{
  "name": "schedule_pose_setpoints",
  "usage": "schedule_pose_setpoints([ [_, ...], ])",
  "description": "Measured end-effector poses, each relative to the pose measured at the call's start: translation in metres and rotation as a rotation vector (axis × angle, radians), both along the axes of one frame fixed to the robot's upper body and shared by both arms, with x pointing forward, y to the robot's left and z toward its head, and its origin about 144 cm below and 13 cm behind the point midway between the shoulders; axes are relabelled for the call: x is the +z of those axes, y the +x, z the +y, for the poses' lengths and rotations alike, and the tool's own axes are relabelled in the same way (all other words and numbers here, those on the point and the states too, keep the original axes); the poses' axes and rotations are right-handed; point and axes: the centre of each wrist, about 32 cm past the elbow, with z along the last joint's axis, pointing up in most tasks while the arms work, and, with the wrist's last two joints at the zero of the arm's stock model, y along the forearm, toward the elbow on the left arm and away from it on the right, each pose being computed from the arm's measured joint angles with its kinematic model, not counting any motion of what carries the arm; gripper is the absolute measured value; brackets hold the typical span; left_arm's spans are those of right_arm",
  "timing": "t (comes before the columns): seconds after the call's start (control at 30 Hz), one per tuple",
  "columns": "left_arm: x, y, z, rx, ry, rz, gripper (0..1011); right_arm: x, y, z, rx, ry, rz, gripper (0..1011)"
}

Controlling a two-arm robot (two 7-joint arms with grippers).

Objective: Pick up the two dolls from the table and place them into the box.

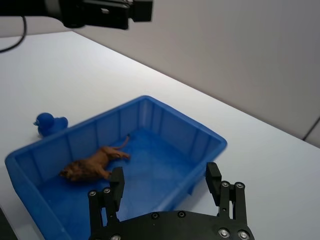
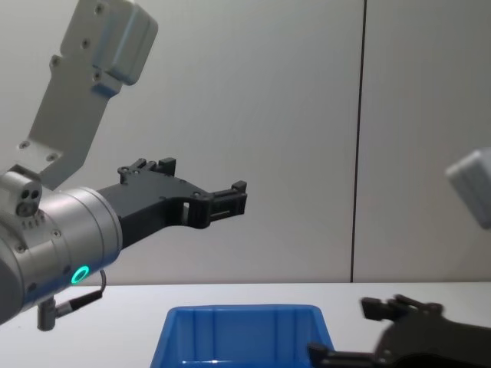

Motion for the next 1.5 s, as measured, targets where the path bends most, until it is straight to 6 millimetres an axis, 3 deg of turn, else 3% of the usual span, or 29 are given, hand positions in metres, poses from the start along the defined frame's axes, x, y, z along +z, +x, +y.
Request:
schedule_pose_setpoints([
  [0.47,0.0,0.0,0.0,0.0,0.0,0.0,1003,-0.009,-0.024,-0.038,-0.105,-0.063,0.06,1001],
  [0.73,0.0,0.0,0.0,0.0,0.0,0.0,1003,-0.013,-0.029,-0.049,-0.143,-0.097,0.096,1001],
  [1.47,0.0,0.0,0.0,0.0,0.0,0.0,1003,-0.032,-0.016,-0.052,-0.187,-0.137,0.187,999],
  [1.5,0.0,0.0,0.0,0.0,0.0,0.0,1003,-0.032,-0.015,-0.052,-0.186,-0.136,0.19,964],
])
